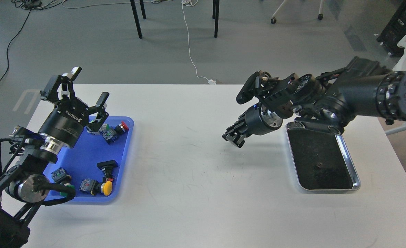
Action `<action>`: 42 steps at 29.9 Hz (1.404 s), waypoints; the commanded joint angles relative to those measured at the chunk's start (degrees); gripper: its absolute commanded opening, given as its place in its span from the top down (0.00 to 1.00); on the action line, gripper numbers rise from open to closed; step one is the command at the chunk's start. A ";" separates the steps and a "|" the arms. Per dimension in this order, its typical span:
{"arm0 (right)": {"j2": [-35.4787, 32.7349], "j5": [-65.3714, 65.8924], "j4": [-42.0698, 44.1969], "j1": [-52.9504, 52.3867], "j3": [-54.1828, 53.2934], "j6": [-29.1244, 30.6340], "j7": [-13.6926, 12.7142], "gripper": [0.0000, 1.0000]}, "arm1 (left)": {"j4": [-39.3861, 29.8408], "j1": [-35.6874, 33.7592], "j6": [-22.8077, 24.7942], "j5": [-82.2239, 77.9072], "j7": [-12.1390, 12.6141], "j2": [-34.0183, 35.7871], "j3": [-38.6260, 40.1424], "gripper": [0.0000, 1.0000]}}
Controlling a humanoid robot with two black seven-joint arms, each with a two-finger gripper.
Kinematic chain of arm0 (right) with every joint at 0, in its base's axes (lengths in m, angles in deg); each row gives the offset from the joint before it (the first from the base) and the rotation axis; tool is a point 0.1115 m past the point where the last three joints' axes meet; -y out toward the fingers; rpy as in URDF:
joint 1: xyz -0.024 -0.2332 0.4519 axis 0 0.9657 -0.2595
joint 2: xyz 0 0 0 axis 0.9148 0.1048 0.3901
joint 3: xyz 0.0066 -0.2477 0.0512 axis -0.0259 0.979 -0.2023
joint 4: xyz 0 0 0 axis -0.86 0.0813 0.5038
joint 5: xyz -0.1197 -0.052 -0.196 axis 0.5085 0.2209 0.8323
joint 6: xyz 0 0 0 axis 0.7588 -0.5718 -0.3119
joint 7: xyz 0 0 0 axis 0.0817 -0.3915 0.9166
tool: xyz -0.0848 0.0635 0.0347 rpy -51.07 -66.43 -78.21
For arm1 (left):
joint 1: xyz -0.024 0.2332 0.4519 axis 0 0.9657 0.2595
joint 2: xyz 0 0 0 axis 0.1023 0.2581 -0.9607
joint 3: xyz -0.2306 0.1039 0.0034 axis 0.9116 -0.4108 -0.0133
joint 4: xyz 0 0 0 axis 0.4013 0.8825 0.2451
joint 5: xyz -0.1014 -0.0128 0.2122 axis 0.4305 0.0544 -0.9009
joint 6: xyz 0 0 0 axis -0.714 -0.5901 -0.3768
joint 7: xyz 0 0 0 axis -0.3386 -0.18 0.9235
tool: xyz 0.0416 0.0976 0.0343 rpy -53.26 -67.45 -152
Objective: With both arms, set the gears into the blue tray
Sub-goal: 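Carry the black part with the right gripper toward the table center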
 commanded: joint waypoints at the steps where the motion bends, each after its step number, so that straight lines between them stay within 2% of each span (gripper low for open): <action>1: 0.94 -2.89 -0.12 2.00 2.69 -5.78 0.00 0.83 | -0.03 0.08 0.56 0.05 -0.11 0.72 0.16 0.02; 8: 0.94 -2.99 -0.30 4.82 3.49 -9.58 0.00 0.83 | -0.03 0.08 0.56 0.05 -0.03 0.81 0.16 0.02; 22: 0.94 -2.99 -0.56 7.01 3.76 -11.69 0.00 0.83 | -0.12 1.75 0.65 -0.04 -0.11 0.81 0.59 0.02; 38: 0.94 -4.39 -0.04 9.91 3.49 -13.18 0.00 0.73 | -0.65 2.62 0.65 -0.04 -0.11 1.16 0.77 0.02; 42: 0.94 -5.01 0.05 10.44 3.49 -13.18 0.00 0.68 | -0.91 2.80 0.65 -0.04 -0.11 1.16 0.86 0.02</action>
